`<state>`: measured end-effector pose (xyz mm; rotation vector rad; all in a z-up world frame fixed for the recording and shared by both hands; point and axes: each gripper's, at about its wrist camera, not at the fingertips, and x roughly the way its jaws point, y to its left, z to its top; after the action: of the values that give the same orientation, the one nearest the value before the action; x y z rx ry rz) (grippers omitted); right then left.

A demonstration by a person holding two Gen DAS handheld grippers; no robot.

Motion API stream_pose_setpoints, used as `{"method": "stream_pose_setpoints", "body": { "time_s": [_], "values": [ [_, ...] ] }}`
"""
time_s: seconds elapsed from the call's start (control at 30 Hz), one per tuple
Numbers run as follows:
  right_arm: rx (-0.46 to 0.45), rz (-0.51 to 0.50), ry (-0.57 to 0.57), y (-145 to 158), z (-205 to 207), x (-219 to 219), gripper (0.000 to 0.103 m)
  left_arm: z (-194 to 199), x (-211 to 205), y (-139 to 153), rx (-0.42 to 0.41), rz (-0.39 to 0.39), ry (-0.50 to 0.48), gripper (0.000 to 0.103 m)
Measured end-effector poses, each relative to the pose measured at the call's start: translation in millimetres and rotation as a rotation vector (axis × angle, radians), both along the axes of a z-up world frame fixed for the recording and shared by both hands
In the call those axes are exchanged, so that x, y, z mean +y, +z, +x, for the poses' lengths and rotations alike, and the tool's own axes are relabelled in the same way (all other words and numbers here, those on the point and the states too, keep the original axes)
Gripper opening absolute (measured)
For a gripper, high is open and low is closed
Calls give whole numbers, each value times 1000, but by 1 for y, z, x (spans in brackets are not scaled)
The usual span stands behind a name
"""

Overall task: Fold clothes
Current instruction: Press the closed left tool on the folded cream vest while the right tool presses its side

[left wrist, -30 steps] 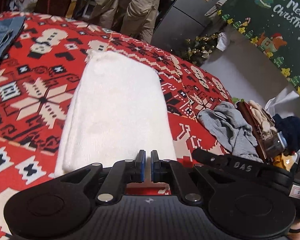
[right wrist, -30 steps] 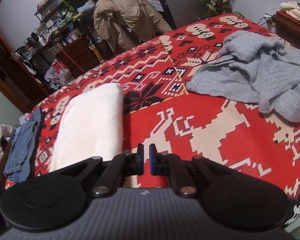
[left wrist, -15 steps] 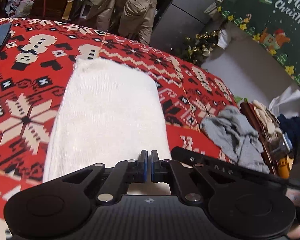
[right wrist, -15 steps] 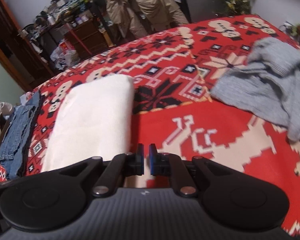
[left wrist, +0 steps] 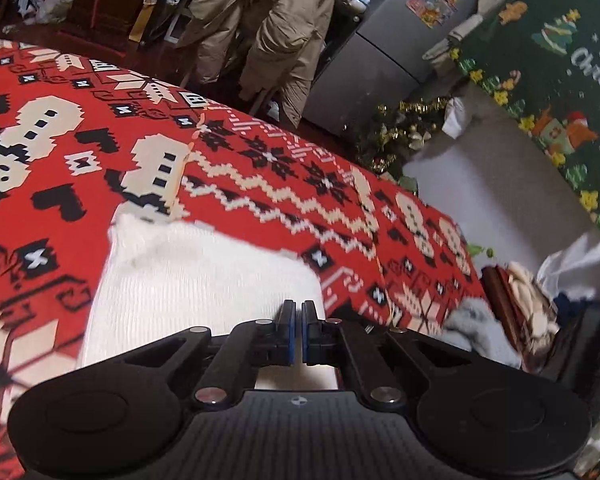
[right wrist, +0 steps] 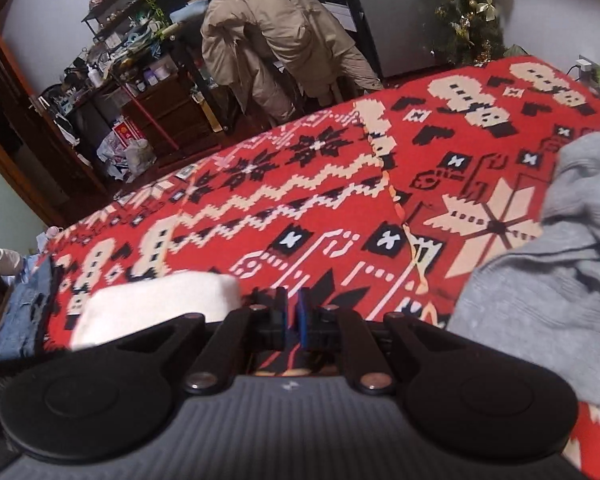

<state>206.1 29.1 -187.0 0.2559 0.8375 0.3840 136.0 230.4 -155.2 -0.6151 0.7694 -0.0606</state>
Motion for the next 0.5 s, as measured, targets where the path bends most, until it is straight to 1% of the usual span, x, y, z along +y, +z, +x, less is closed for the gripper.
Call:
{"method": "stream_pose_setpoints", "body": {
  "time_s": [0.03,0.13,0.17,0.23,0.27,0.3,0.33,0.4,0.5],
  "values": [
    [-2,-5,5,-5,4,2,4,4,2,-1,0,-7,1,3],
    [-42,-9,64,-9,4,15,3,8,0,-2,3,9,-17,3],
    [-58,-14,82,-9,2,20,1,6,-1,-2,-2,15,-17,3],
    [-82,-45,110,-7,-6,30,0,3,1,-4,-2,-10,-8,3],
    [-83,-77,120,-6,-9,33,0,0,2,-5,2,-27,0,3],
    [-74,-87,122,-6,-12,34,0,-2,3,-5,7,-37,4,3],
    [-52,-75,120,-8,-14,33,0,-5,3,-5,12,-38,5,3],
    [-28,-55,120,-9,-21,29,0,-13,-1,-3,17,-18,-2,4],
    [-36,-78,132,-3,-38,27,0,-27,-7,-4,26,-3,-4,4]
  ]
}}
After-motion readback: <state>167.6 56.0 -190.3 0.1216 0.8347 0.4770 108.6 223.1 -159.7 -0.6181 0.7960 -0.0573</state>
